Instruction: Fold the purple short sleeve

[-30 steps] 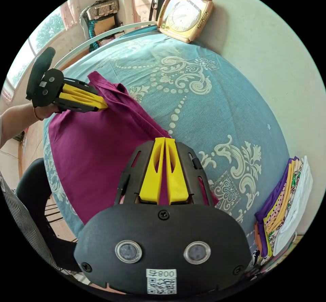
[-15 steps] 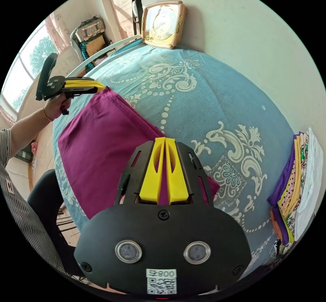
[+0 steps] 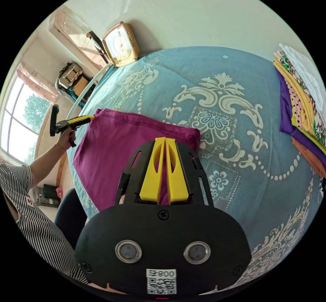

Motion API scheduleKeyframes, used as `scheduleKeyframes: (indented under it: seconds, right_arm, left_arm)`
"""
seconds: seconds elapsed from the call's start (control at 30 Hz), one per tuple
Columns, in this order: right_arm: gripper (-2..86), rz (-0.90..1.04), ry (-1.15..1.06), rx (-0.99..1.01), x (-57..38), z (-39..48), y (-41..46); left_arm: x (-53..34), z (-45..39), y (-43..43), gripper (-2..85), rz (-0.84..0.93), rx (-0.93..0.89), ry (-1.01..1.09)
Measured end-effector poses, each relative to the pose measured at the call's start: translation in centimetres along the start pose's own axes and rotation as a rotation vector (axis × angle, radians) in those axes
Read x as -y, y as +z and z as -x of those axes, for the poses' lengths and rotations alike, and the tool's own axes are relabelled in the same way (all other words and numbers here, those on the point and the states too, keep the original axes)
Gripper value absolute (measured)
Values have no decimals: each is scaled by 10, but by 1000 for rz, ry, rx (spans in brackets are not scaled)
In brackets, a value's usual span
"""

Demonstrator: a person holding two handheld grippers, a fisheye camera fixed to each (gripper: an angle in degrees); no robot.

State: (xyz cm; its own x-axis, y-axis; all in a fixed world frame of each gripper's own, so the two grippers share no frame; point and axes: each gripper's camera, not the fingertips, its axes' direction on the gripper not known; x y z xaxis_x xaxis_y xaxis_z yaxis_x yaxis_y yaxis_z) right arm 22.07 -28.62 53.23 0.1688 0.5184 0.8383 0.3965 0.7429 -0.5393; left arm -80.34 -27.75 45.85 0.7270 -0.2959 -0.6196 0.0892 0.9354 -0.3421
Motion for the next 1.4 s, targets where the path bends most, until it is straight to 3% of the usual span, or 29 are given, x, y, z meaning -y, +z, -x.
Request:
scheduleKeyframes:
  seconds: [0.23,0.4,0.47,0.57,0.73,1.07,1.23,1.4]
  right_arm:
    - [3,-146,76,123,-29,-38,-85]
    - [11,-135,184,227,-107,-57,-132]
    - [19,-79,237,270,-138,-61,-137]
    - [41,-34,316,297,-179,-65,-144]
    - [75,-24,421,352,-203,-84,-159]
    - [53,-53,497,480,-198,-123,-179]
    - [31,-85,493,528,-193,-137,-202]
    - [27,-130,474,608,-184,-143,-223]
  left_arm:
    - [-51,25,-30,3,-146,-173,-114]
    - [-120,5,-26,7,-89,-340,-116]
    - [-153,-19,-16,13,-45,-493,-99]
    - [-182,-60,-9,26,-3,-585,-44]
    - [-203,-135,-2,58,55,-625,128]
    - [-213,-286,20,74,47,-469,555]
    - [-218,-343,37,87,38,-371,680]
    - [-227,-390,56,79,17,-157,752]
